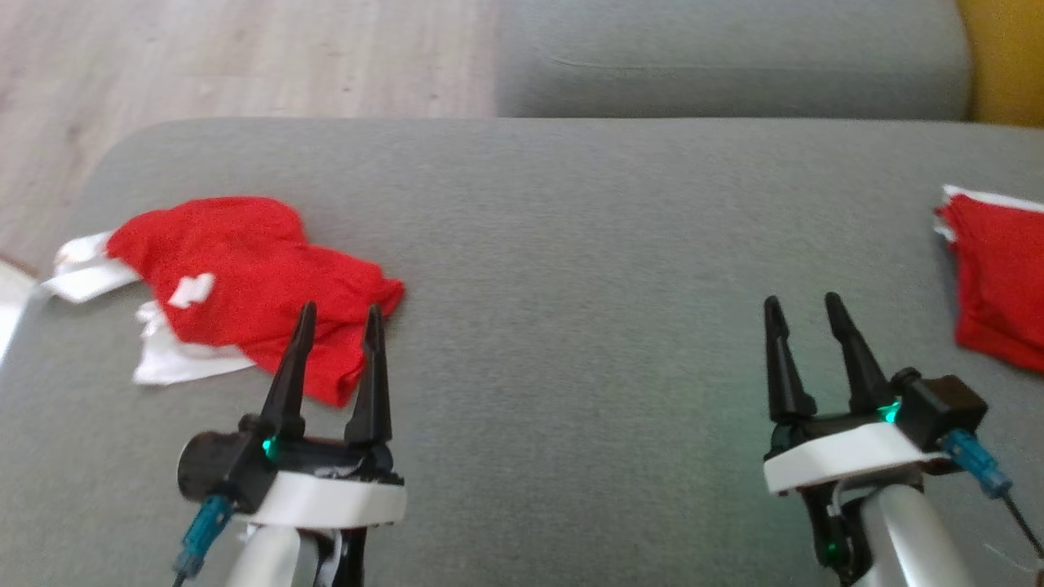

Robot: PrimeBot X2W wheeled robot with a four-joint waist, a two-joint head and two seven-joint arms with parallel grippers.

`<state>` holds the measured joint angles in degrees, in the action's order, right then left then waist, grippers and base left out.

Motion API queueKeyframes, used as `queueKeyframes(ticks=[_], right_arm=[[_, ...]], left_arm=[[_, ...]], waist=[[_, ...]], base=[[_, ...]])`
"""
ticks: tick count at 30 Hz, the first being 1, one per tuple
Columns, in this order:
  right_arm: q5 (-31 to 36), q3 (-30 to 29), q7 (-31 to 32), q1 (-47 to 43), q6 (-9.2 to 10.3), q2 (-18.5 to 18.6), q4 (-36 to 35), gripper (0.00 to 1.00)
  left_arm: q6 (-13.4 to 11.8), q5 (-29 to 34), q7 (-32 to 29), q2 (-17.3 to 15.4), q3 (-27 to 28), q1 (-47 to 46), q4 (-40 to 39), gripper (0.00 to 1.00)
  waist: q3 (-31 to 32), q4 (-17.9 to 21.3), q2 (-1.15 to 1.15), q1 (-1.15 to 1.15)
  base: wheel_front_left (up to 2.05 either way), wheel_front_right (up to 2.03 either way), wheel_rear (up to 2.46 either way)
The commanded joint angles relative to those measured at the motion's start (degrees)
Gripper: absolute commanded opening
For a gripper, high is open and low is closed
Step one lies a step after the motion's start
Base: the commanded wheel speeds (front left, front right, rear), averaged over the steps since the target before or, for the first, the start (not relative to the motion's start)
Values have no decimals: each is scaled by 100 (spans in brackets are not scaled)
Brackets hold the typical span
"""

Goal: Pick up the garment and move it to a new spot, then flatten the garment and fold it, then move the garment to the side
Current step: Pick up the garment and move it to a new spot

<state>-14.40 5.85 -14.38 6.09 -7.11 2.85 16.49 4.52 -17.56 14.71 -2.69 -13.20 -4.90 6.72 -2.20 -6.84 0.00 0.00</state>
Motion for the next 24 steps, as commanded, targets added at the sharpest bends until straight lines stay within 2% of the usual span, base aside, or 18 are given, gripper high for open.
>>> queueKeyframes(ticks=[1, 9, 14, 19, 24], right_arm=[[-48, 209, -62, 15, -37, 3, -200, 100], [-168, 495, -62, -106, -37, 3, -156, 100], [-230, 618, -62, -125, -37, 3, -133, 100], [-238, 665, -62, -129, -37, 3, -138, 100], [-176, 668, -62, -18, -37, 3, -175, 100]], left_arm=[[-35, 64, 29, -19, 219, -38, -170, 100], [-55, 166, 29, -19, 421, 76, -165, 100], [-52, 193, 29, -19, 570, 116, -139, 100], [-45, 202, 29, -19, 677, 128, -175, 100], [8, 363, 29, -21, 963, -49, -265, 100]], waist=[[85, -211, 0, 0], [154, -824, 0, 0], [153, -1067, 0, 0], [104, -1156, 0, 0], [-142, -1047, 0, 0]], base=[[0, 0, 0], [0, 0, 0], [0, 0, 0], [0, 0, 0], [0, 0, 0]])
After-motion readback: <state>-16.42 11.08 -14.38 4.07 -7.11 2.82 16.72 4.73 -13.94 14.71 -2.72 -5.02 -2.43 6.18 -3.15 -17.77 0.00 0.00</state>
